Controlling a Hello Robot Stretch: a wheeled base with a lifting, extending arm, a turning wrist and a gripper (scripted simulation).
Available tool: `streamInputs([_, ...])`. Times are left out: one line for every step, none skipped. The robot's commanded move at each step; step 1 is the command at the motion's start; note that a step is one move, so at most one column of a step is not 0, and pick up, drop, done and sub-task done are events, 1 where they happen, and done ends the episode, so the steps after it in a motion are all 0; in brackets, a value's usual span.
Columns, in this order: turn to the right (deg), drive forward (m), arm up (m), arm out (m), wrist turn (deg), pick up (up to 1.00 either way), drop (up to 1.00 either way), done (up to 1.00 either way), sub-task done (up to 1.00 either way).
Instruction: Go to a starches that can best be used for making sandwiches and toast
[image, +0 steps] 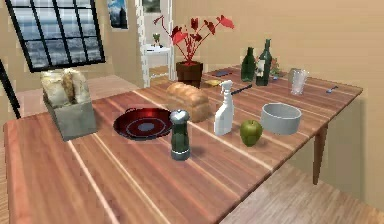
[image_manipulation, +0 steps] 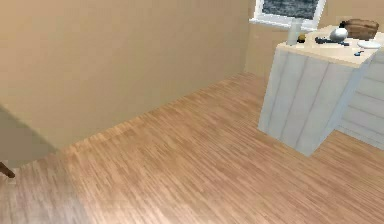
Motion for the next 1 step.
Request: streamInputs([0.0, 0.00, 0.00, 0.00, 0.0, 0.00, 0.00, 1.00, 0.00])
